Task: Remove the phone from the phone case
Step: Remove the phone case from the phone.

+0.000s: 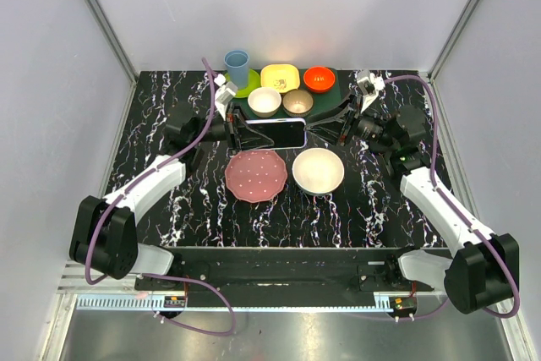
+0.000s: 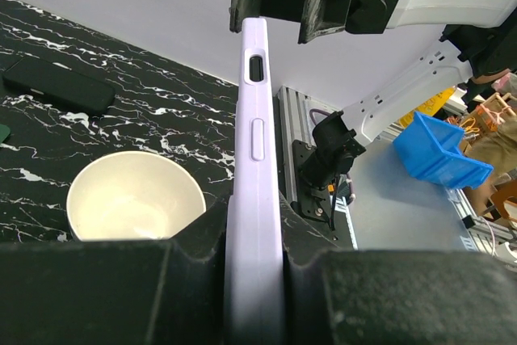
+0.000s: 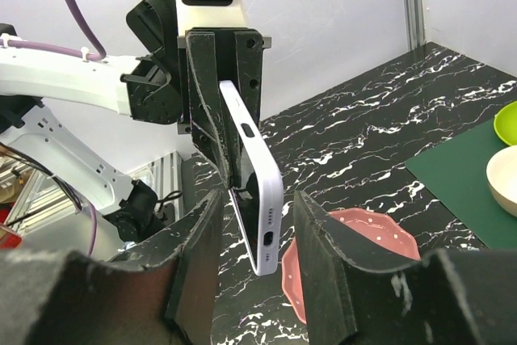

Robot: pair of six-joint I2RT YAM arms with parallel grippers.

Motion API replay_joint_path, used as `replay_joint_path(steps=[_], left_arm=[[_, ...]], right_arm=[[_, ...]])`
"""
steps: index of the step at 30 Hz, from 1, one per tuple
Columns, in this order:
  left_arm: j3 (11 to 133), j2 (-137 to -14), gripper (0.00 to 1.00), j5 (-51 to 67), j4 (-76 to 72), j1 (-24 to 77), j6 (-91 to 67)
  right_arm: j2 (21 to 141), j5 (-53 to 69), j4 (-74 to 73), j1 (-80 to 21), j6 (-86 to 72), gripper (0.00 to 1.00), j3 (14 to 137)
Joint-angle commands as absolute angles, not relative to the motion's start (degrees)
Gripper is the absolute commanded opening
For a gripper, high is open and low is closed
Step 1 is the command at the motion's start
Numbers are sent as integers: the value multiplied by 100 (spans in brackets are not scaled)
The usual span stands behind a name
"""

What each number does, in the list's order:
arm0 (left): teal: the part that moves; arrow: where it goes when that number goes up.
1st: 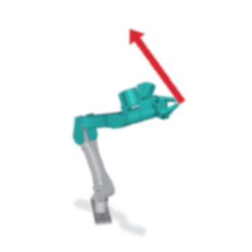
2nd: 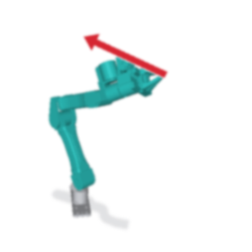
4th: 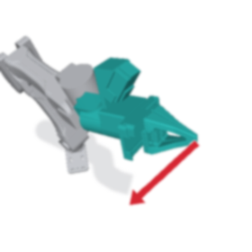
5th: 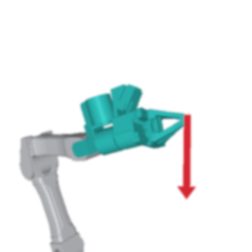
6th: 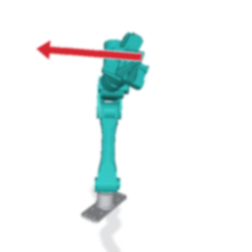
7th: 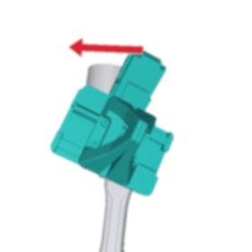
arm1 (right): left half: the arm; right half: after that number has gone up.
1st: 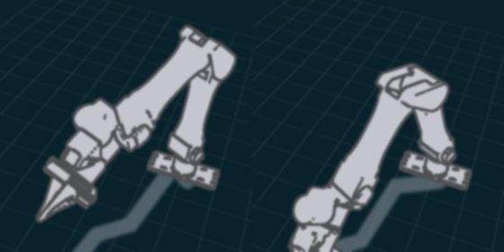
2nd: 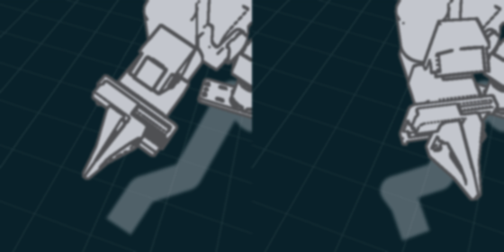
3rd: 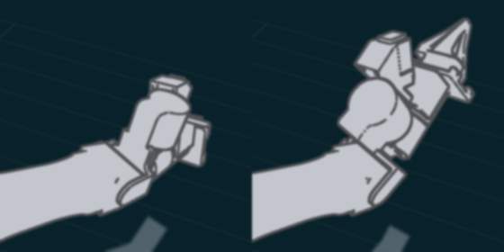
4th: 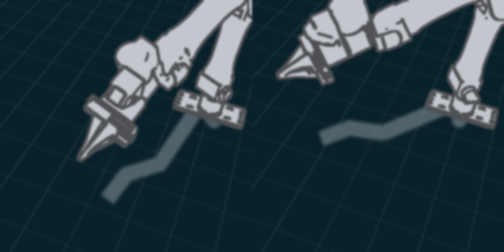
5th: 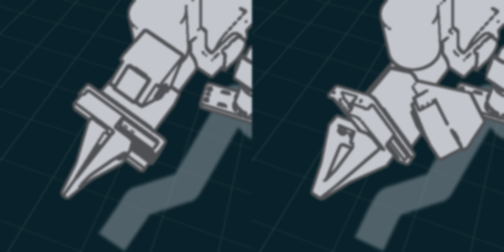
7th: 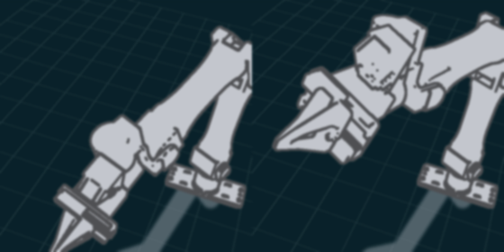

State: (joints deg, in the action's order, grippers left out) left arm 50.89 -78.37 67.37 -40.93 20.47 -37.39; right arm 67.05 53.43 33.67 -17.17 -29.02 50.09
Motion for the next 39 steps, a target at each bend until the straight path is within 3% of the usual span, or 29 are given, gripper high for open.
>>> replay_joint_path(steps=[1,11,23,39], left_arm=[[5106,-7673,0,6855,-4992,2057,-3920],[5098,-7699,0,6900,-5010,2092,-3920],[5106,-7752,0,7040,-5062,2188,-3920],[5063,-7717,0,7119,-5229,2215,-3955]], right_arm=[[6688,5273,3744,-1679,-3041,45,4975],[6724,5238,4561,-1644,-3823,38,4729],[6829,5150,4509,-1644,-3885,40,4781],[6873,5229,4588,-1644,-4201,16,4799]])
